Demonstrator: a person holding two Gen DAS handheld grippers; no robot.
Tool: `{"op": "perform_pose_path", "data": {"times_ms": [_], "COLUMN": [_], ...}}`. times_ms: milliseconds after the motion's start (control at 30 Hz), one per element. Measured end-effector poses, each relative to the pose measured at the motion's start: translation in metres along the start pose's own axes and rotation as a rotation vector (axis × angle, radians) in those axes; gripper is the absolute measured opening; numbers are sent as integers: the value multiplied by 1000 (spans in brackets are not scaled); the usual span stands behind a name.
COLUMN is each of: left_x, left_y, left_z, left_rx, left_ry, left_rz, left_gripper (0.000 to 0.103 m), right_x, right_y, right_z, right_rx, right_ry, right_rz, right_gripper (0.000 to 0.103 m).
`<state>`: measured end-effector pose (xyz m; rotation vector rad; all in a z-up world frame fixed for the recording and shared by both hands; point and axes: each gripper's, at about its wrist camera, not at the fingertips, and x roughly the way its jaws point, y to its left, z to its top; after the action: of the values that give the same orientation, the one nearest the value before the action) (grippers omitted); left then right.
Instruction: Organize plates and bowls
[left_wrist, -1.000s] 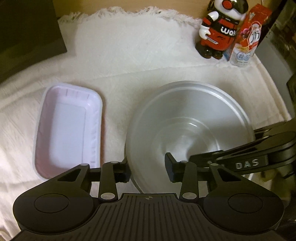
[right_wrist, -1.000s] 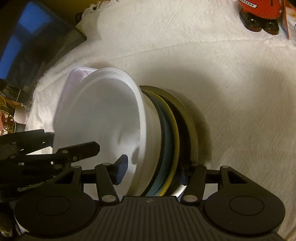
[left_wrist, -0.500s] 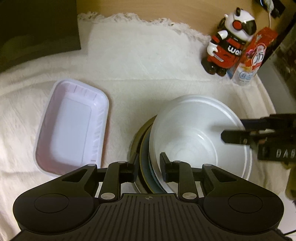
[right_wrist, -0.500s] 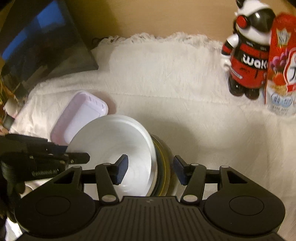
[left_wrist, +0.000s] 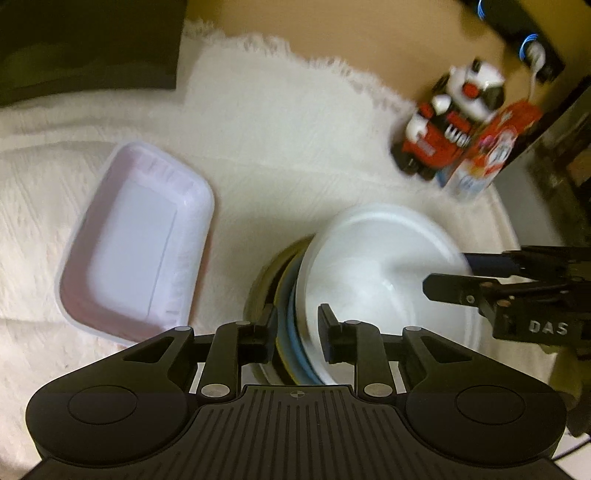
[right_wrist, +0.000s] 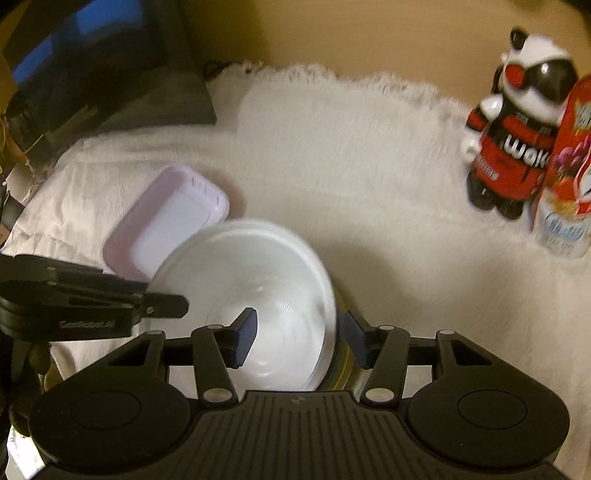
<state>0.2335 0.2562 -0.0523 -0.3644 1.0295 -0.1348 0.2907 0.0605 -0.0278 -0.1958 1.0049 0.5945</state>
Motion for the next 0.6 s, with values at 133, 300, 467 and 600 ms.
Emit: {"op": "perform_pose_path", "data": {"times_ms": [133, 300, 467, 600], "left_x": [-25, -47, -54, -54], "left_y": [12, 35, 63, 80], "left_z": [8, 22, 35, 45], "left_rx": [-18, -39, -37, -27], "left_ry": [-98, -170, -188, -187], "left_rz": [-12, 60, 162, 186], "left_gripper": [27, 27, 27, 27], "right_x": [-9, -9, 6, 20], "right_y": [9, 24, 49, 65], "right_z": [13, 32, 47, 56], "right_rx": [-32, -29, -51, -50], "right_ry": [-59, -95, -68, -39], "right_rz": [-40, -29, -6, -2], "right_gripper": [53, 56, 56, 56]}}
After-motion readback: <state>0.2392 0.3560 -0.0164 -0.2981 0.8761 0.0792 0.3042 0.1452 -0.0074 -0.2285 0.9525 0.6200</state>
